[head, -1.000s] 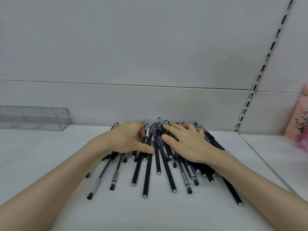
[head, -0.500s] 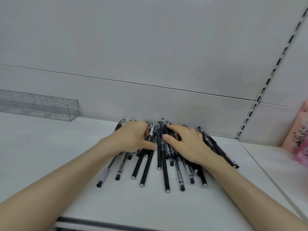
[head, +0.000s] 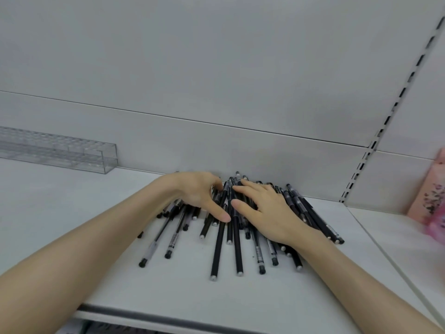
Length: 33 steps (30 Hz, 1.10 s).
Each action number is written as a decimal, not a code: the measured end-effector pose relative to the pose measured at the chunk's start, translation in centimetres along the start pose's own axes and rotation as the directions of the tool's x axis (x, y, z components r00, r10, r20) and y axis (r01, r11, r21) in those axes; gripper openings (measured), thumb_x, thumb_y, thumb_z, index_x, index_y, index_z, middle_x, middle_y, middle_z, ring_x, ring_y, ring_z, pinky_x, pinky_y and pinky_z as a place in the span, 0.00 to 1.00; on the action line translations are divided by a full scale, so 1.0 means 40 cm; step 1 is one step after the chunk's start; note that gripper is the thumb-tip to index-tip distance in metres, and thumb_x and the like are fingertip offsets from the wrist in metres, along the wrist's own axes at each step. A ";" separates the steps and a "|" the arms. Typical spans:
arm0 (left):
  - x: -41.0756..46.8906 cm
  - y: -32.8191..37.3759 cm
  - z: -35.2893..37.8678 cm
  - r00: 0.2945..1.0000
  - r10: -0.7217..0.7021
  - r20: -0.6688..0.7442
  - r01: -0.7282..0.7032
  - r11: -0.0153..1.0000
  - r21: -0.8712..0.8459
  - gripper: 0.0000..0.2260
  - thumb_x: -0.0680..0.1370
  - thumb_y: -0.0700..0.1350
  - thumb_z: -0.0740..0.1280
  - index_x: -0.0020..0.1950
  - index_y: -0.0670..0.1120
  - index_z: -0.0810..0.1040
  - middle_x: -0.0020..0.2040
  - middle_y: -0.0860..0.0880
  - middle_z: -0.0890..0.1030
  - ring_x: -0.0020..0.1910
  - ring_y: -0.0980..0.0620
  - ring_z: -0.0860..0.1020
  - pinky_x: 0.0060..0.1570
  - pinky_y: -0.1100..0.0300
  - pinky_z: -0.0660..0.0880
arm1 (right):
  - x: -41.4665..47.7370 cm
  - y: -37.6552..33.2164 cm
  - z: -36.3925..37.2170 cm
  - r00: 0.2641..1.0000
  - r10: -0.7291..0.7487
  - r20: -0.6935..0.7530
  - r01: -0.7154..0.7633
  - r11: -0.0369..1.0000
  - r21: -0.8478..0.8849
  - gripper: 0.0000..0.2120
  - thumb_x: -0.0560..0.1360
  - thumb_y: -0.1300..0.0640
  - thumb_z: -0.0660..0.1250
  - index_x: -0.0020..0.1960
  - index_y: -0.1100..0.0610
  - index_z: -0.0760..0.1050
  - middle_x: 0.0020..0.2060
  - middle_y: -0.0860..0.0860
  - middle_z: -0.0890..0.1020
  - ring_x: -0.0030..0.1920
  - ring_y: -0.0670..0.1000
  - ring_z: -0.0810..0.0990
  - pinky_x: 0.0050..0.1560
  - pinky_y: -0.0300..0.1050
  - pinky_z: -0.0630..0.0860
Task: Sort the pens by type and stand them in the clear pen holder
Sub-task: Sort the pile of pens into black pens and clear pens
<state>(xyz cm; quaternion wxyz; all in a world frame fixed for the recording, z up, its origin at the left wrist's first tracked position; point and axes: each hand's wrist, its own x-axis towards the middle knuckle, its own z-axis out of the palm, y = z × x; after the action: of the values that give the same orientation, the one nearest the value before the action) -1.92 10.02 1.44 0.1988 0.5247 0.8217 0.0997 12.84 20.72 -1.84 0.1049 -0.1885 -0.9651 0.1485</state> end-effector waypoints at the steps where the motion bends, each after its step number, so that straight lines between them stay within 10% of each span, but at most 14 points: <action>1: 0.003 -0.001 -0.003 1.000 -0.002 0.009 0.002 1.000 -0.007 0.33 0.67 0.60 0.74 0.66 0.48 0.69 0.46 0.51 0.76 0.44 0.51 0.75 0.43 0.63 0.69 | -0.001 0.000 0.000 1.000 0.001 -0.001 -0.001 1.000 0.004 0.23 0.80 0.42 0.54 0.74 0.45 0.62 0.76 0.45 0.59 0.75 0.50 0.54 0.74 0.57 0.52; 6: 0.011 -0.019 0.002 1.000 0.021 -0.005 -0.021 0.985 -0.174 0.20 0.68 0.54 0.76 0.51 0.48 0.72 0.38 0.48 0.76 0.28 0.56 0.72 0.26 0.66 0.70 | -0.004 -0.001 -0.001 1.000 0.007 0.000 -0.007 1.000 0.011 0.23 0.80 0.42 0.54 0.74 0.45 0.62 0.76 0.45 0.59 0.75 0.50 0.53 0.74 0.57 0.51; 12: -0.026 -0.046 -0.006 0.983 0.058 -0.173 -0.138 0.857 -0.496 0.17 0.69 0.42 0.76 0.52 0.42 0.73 0.31 0.51 0.76 0.28 0.56 0.76 0.29 0.63 0.75 | 0.002 0.003 -0.004 0.996 -0.004 -0.091 0.008 0.999 0.044 0.20 0.80 0.42 0.55 0.69 0.45 0.69 0.73 0.43 0.66 0.73 0.46 0.60 0.73 0.54 0.51; 15: -0.041 -0.040 -0.027 0.928 0.036 -0.370 -0.308 0.631 -0.712 0.13 0.70 0.37 0.74 0.51 0.40 0.75 0.29 0.52 0.77 0.29 0.56 0.77 0.32 0.64 0.77 | 0.000 -0.004 -0.022 0.970 0.001 -0.242 0.087 0.932 0.353 0.14 0.76 0.44 0.63 0.58 0.47 0.79 0.58 0.40 0.80 0.60 0.40 0.75 0.66 0.48 0.65; 19: -0.036 0.014 0.001 0.843 0.014 -0.539 -0.484 0.458 -0.746 0.11 0.70 0.35 0.73 0.49 0.41 0.75 0.35 0.45 0.79 0.34 0.51 0.81 0.37 0.62 0.79 | -0.006 -0.021 -0.048 0.998 -0.029 -0.053 0.058 0.725 0.687 0.19 0.72 0.47 0.69 0.59 0.55 0.75 0.42 0.49 0.86 0.46 0.46 0.83 0.56 0.43 0.76; 21: -0.029 0.020 0.011 0.825 0.043 -0.564 -0.508 0.497 -0.704 0.10 0.73 0.39 0.71 0.52 0.43 0.76 0.40 0.44 0.82 0.38 0.51 0.81 0.41 0.61 0.80 | -0.008 -0.025 -0.054 0.999 -0.036 -0.031 0.047 0.657 0.752 0.10 0.76 0.58 0.67 0.57 0.59 0.75 0.37 0.52 0.84 0.37 0.49 0.81 0.47 0.44 0.78; 24: -0.027 -0.013 0.005 0.849 0.100 -0.519 -0.368 0.817 -0.444 0.12 0.72 0.50 0.72 0.53 0.49 0.77 0.43 0.52 0.81 0.42 0.54 0.79 0.44 0.62 0.76 | -0.008 -0.020 -0.062 0.998 0.069 -0.010 -0.022 0.440 0.898 0.06 0.79 0.65 0.60 0.54 0.63 0.73 0.32 0.53 0.78 0.29 0.50 0.75 0.29 0.43 0.77; 27: -0.036 -0.023 0.015 0.968 0.084 -0.235 -0.126 0.977 -0.172 0.18 0.68 0.58 0.74 0.50 0.48 0.78 0.40 0.54 0.78 0.37 0.57 0.75 0.38 0.65 0.71 | -0.002 -0.009 -0.066 0.976 0.218 0.020 -0.082 0.276 0.958 0.06 0.79 0.67 0.56 0.52 0.63 0.71 0.29 0.51 0.72 0.25 0.48 0.67 0.20 0.38 0.65; 33: -0.016 -0.012 0.046 0.984 0.007 -0.180 -0.023 0.996 -0.087 0.24 0.69 0.59 0.73 0.46 0.37 0.79 0.35 0.46 0.75 0.32 0.52 0.70 0.34 0.60 0.66 | 0.002 -0.005 -0.032 0.972 0.226 0.065 -0.159 0.431 0.888 0.01 0.78 0.62 0.64 0.48 0.60 0.73 0.26 0.48 0.66 0.22 0.43 0.58 0.18 0.33 0.54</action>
<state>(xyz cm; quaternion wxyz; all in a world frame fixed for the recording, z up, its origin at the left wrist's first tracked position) -1.29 9.16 -0.26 0.1463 0.5103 0.8271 0.1847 13.04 20.89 -0.58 0.2006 -0.2192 -0.7135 0.6346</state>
